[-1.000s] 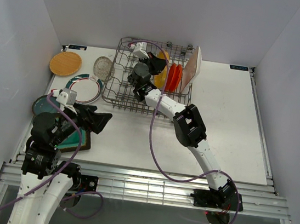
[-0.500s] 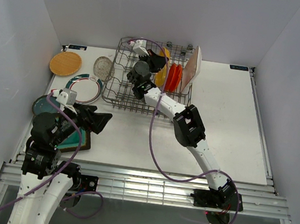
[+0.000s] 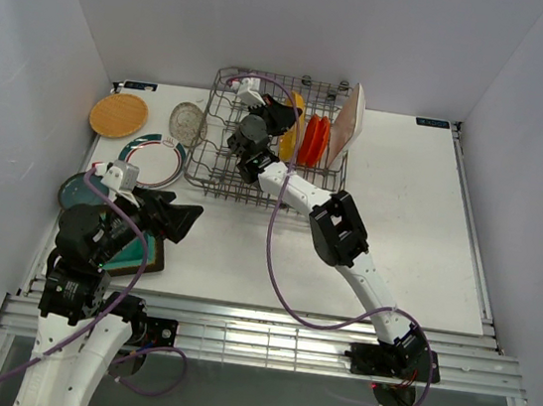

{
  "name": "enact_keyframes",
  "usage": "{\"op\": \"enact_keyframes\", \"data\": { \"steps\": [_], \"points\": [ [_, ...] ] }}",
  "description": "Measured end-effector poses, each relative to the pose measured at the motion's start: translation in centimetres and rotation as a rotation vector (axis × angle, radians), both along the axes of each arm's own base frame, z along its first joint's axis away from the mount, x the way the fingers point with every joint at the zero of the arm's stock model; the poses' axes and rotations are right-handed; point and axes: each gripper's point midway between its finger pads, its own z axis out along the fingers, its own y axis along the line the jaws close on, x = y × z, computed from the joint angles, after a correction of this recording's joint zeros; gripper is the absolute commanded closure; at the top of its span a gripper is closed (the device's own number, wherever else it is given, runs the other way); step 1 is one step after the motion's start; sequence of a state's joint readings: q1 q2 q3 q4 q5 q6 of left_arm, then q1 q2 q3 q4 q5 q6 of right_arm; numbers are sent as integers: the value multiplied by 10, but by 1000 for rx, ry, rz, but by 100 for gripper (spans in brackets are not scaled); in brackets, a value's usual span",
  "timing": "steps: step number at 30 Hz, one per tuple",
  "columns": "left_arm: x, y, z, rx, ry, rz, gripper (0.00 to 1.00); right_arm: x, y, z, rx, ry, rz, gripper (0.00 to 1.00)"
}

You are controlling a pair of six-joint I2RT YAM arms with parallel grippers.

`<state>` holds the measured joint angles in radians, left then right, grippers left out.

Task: Load the plates into the dish rack
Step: Insert the plate into the dish rack.

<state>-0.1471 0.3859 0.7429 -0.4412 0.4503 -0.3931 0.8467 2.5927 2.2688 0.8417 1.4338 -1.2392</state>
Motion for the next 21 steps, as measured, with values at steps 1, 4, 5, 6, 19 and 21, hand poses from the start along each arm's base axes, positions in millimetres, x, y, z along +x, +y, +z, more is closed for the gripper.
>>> {"op": "enact_keyframes", "data": {
  "steps": [1, 4, 5, 6, 19, 21],
  "points": [
    [0, 0, 0, 0, -1, 0, 2, 0, 0, 0, 0, 0, 0, 92],
    [0, 0, 1, 0, -3, 0, 2, 0, 0, 0, 0, 0, -1, 92],
    [-1, 0, 0, 0, -3, 0, 2, 0, 0, 0, 0, -1, -1, 92],
    [0, 0, 1, 0, -3, 0, 2, 0, 0, 0, -1, -1, -1, 92],
    [0, 0, 0, 0, 2, -3, 2, 0, -1, 2, 2, -6, -3, 92],
    [1, -1, -1, 1, 5, -3, 2, 0, -1, 1, 0, -4, -3, 92]
  ]
}}
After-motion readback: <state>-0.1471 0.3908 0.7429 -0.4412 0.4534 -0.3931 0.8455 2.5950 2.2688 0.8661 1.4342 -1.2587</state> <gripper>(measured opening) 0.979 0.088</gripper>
